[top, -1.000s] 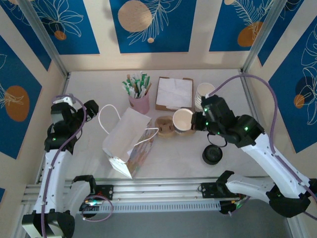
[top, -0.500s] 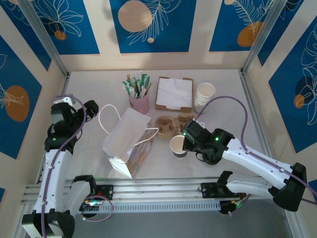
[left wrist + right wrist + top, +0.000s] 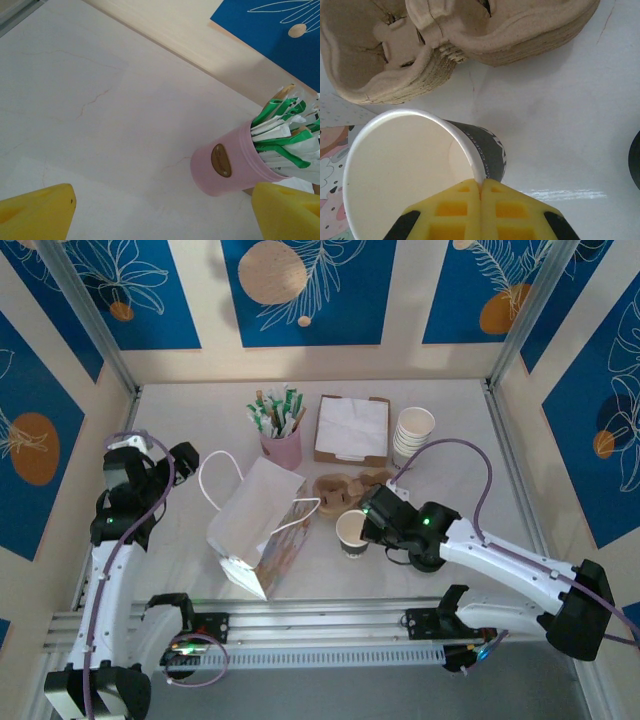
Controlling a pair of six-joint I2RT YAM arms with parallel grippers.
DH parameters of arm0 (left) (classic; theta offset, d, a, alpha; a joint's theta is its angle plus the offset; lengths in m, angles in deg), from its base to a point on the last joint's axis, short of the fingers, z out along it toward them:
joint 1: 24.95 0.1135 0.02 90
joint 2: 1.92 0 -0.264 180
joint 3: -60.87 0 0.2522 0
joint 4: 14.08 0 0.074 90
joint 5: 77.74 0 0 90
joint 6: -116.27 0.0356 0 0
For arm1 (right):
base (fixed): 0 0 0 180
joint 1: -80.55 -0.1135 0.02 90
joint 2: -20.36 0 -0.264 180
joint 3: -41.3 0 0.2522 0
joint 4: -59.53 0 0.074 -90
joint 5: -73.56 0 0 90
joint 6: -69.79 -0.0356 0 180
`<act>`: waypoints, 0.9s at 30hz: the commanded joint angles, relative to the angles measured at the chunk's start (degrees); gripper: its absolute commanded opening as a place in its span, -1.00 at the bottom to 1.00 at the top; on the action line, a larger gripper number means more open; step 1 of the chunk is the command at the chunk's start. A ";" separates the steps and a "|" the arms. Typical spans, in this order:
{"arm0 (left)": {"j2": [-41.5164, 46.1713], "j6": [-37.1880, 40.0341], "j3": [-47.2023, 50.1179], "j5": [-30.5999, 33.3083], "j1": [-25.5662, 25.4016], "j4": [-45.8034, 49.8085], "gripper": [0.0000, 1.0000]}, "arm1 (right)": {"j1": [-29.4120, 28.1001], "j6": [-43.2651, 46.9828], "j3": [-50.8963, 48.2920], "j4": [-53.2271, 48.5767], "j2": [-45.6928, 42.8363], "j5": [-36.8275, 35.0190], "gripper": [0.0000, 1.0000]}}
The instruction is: Pack the takeout coffee
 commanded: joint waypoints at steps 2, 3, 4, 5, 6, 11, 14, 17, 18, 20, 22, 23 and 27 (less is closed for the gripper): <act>-0.31 -0.17 0.49 -0.27 0.66 -0.16 0.82 | -0.42 -1.46 -0.73 0.90 0.58 -0.68 -0.84; -0.31 -0.17 0.51 -0.26 0.71 -0.10 0.82 | -0.43 -1.72 -0.65 0.35 0.71 -1.00 -0.83; -0.39 -0.20 0.44 -0.39 0.69 -0.08 0.82 | -0.41 -1.96 -0.66 0.01 0.75 -1.24 -0.82; -0.32 -0.17 0.42 -0.50 0.68 -0.05 0.82 | -0.43 -2.01 -0.78 -0.12 0.64 -1.24 -0.78; -0.31 -0.12 0.50 -0.44 0.68 -0.09 0.82 | -0.44 -2.01 -0.97 -0.06 0.67 -1.11 -0.74; -0.31 -0.06 0.55 -0.53 0.67 -0.16 0.83 | -0.39 -1.09 0.09 -2.03 0.58 -1.25 -0.57; -0.31 -0.04 0.59 -0.52 0.67 -0.22 0.83 | -0.44 -1.04 1.49 -4.64 0.34 -2.86 -0.43; -0.31 -0.06 0.68 -0.57 0.61 -0.23 0.83 | -0.31 -1.08 3.23 -8.13 -0.27 -4.80 -0.27; -0.27 -0.03 0.68 -0.52 0.65 -0.33 0.83 | -0.30 -1.13 3.83 -9.33 -0.56 -5.35 -0.24; -0.48 -0.07 0.64 -0.61 0.67 -0.19 0.83 | 0.06 -0.84 5.29 -12.19 -1.47 -6.39 -0.12; -0.43 -0.07 0.64 -0.61 0.67 -0.21 0.82 | 1.10 -0.01 6.57 -14.92 -2.65 -7.06 -0.01; -0.40 -0.06 0.68 -0.61 0.61 -0.23 0.83 | 2.10 1.09 6.92 -15.87 -3.41 -7.04 0.02; -0.33 -0.10 0.68 -0.87 0.67 -0.28 0.83 | 8.54 2.02 5.17 -17.92 -7.34 -5.19 0.05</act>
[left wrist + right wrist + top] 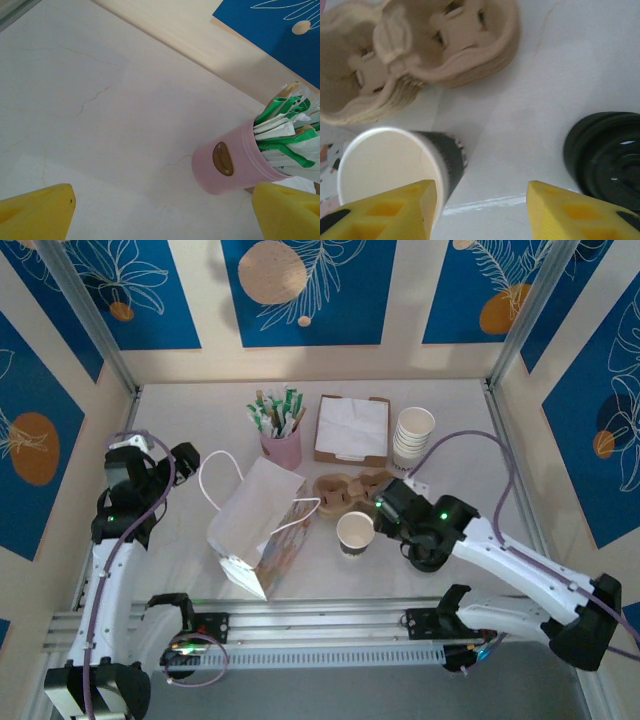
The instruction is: Pack the takeout coffee
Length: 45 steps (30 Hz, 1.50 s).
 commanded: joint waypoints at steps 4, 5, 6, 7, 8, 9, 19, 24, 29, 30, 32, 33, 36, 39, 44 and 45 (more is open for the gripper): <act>0.00 -0.12 0.55 -0.50 0.64 -0.20 0.83 | 13.46 1.50 -3.86 -5.39 -5.73 6.05 0.37; 0.00 -0.12 0.55 -0.63 0.64 -0.22 0.83 | 15.69 1.46 -4.56 -5.49 -6.05 7.52 0.39; 0.00 -0.08 0.55 -0.68 0.67 -0.33 0.83 | 18.11 1.68 -5.35 -5.65 -6.23 8.86 0.40; 0.03 -0.09 0.55 -0.68 0.66 -0.33 0.83 | 20.11 1.77 -5.97 -5.75 -6.24 9.72 0.40; 0.00 -0.16 0.55 -0.68 0.65 -0.31 0.83 | 21.41 1.78 -6.49 -5.85 -6.14 10.12 0.42; -0.07 -0.12 0.55 -0.76 0.61 -0.32 0.83 | 22.59 1.82 -6.98 -5.98 -5.87 10.40 0.46; -0.18 0.12 0.40 -0.59 0.65 -0.11 0.82 | 26.15 0.27 -9.46 -6.90 0.03 8.37 0.81; -0.35 0.07 0.37 -0.72 0.65 -0.16 0.82 | 26.79 1.07 -10.03 -6.35 1.05 8.12 0.83; -0.49 0.07 0.37 -0.85 0.67 -0.14 0.83 | 26.95 0.39 -11.41 -5.26 0.95 8.27 0.82; -0.53 0.10 0.37 -1.00 0.67 -0.08 0.82 | 26.97 -0.28 -11.55 -5.48 0.90 7.50 0.82; -0.58 0.01 0.37 -1.36 0.67 -0.26 0.83 | 27.31 0.15 -11.91 -4.84 0.77 7.34 0.82; -0.62 -0.05 0.37 -1.38 0.67 -0.33 0.83 | 27.57 0.36 -11.96 -4.54 0.75 7.74 0.82; -0.58 -0.18 0.37 -1.48 0.67 -0.24 0.83 | 28.14 0.56 -12.56 -3.59 0.69 8.82 0.82; -0.44 -0.15 0.46 -1.29 0.59 -0.33 0.83 | 28.68 0.06 -13.08 -2.81 0.55 9.52 0.78; -0.42 -0.17 0.46 -1.38 0.63 -0.27 0.83 | 29.08 -0.03 -14.05 -1.42 0.25 10.29 0.72; -0.42 -0.20 0.42 -1.47 0.65 -0.31 0.82 | 29.11 -0.16 -14.23 -1.22 0.16 10.47 0.72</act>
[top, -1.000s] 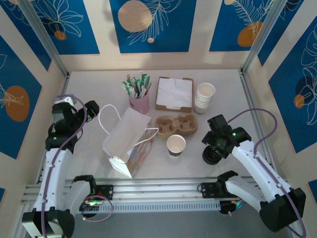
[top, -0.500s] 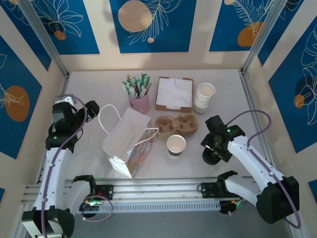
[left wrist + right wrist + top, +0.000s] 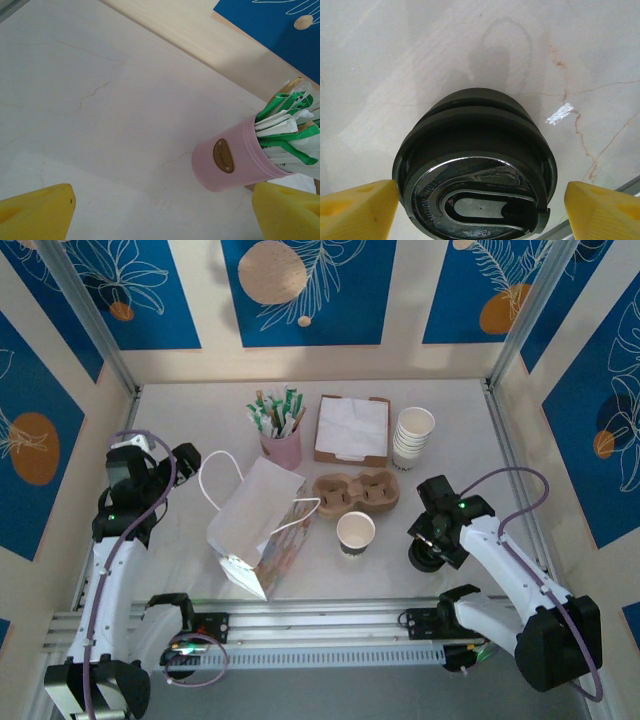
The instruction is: Pack the takeout coffee
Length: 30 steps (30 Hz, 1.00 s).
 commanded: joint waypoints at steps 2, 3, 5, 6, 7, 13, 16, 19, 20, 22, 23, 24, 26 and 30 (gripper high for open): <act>0.28 -0.19 0.31 -0.96 0.67 -0.33 0.82 | 0.38 -1.34 -1.43 1.16 -1.14 1.85 0.71; 0.28 -0.19 0.36 -0.92 0.64 -0.30 0.83 | 0.39 -1.50 -1.61 1.40 -1.23 2.09 0.71; 0.16 -0.15 0.31 -1.01 0.67 -0.32 0.82 | 0.39 -1.87 -1.82 1.44 -1.33 2.09 0.71; 0.17 -0.23 0.31 -1.17 0.66 -0.28 0.82 | 0.40 -1.92 -1.85 1.61 -1.33 2.00 0.71; 0.21 -0.25 0.31 -1.12 0.62 -0.40 0.82 | 0.38 -1.95 -1.94 1.80 -1.32 2.09 0.71; 0.21 -0.26 0.40 -1.09 0.66 -0.38 0.82 | 0.35 -1.84 -2.58 2.69 -1.29 2.70 0.61; 0.12 -0.37 0.32 -1.25 0.65 -0.37 0.83 | 0.40 -1.99 -2.61 2.77 -1.26 2.70 0.55; 0.21 -0.34 0.40 -1.19 0.66 -0.41 0.83 | 0.40 -1.74 -2.31 2.49 -1.40 2.59 0.51; 0.15 -0.38 0.40 -1.18 0.63 -0.40 0.82 | 0.40 -1.80 -2.12 2.21 -1.50 2.44 0.50; 0.12 -0.34 0.40 -1.27 0.60 -0.34 0.82 | 0.40 -1.61 -1.60 1.60 -1.85 2.12 0.49; 0.12 -0.31 0.40 -1.27 0.67 -0.38 0.82 | 0.40 -1.56 -1.30 1.26 -2.15 1.99 0.49; 0.12 -0.39 0.40 -1.27 0.67 -0.46 0.83 | 0.38 -1.56 -0.99 0.83 -2.47 1.89 0.48; 0.17 -0.38 0.40 -1.36 0.67 -0.39 0.82 | 0.40 -1.65 -0.45 0.17 -3.34 1.76 0.48; 0.15 -0.38 0.33 -1.25 0.65 -0.41 0.82 | 0.36 -1.30 0.56 -0.80 -5.33 1.10 0.49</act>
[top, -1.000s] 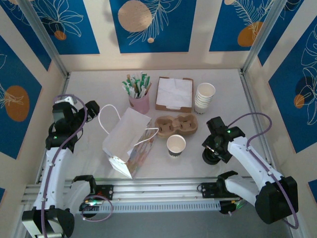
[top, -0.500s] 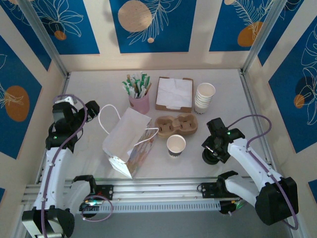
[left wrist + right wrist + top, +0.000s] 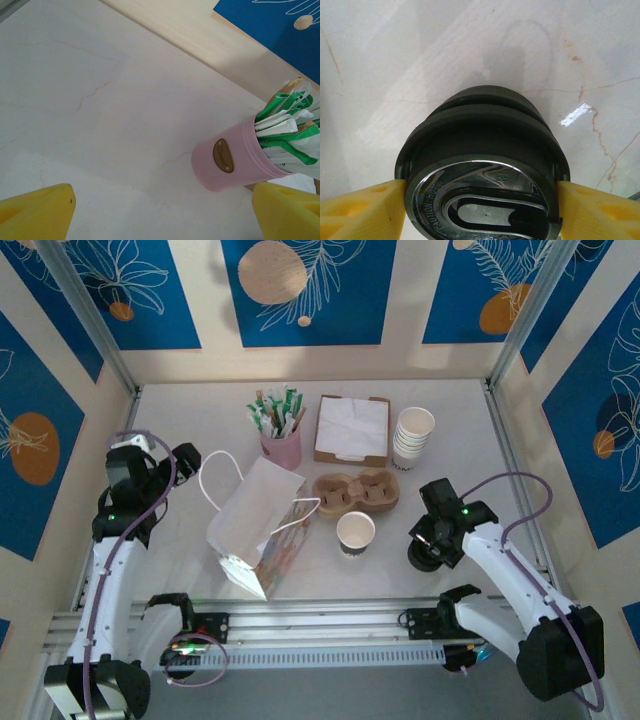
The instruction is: Pack the takeout coffee
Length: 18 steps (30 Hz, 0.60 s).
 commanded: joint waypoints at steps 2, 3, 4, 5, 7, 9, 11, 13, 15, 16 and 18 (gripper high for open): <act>0.19 -0.31 0.38 -1.32 0.67 -0.42 0.82 | 0.27 -0.09 2.31 -2.74 -2.53 -0.93 0.49; 0.23 -0.34 0.40 -1.29 0.67 -0.47 0.82 | 0.27 0.01 2.46 -2.88 -3.03 -0.97 0.49; 0.27 -0.35 0.40 -1.25 0.62 -0.50 0.83 | 0.25 0.10 2.60 -3.00 -3.39 -1.06 0.49; 0.19 -0.35 0.40 -1.25 0.60 -0.44 0.82 | 0.28 0.28 2.74 -3.17 -3.64 -0.99 0.49; 0.21 -0.36 0.40 -1.34 0.67 -0.39 0.82 | 0.29 1.54 3.36 -3.12 -4.04 0.09 0.47; 0.28 -0.29 0.40 -1.25 0.63 -0.48 0.83 | 0.24 4.05 4.47 -2.62 -4.12 2.11 0.46; 0.13 -0.37 0.40 -1.25 0.63 -0.43 0.82 | 0.26 6.55 5.87 -2.47 -4.17 4.22 0.45; 0.21 -0.34 0.46 -1.34 0.63 -0.43 0.83 | 0.13 10.02 7.37 -1.80 -4.28 6.71 0.44; 0.25 -0.35 0.49 -1.28 0.67 -0.46 0.82 | -0.21 12.46 8.85 -1.70 -4.56 8.32 0.43; 0.12 -0.35 0.42 -1.34 0.66 -0.50 0.83 | -0.55 13.72 9.78 -1.78 -4.58 8.94 0.43; 0.21 -0.37 0.40 -1.34 0.67 -0.40 0.83 | -1.55 15.47 11.44 -2.00 -4.71 9.89 0.41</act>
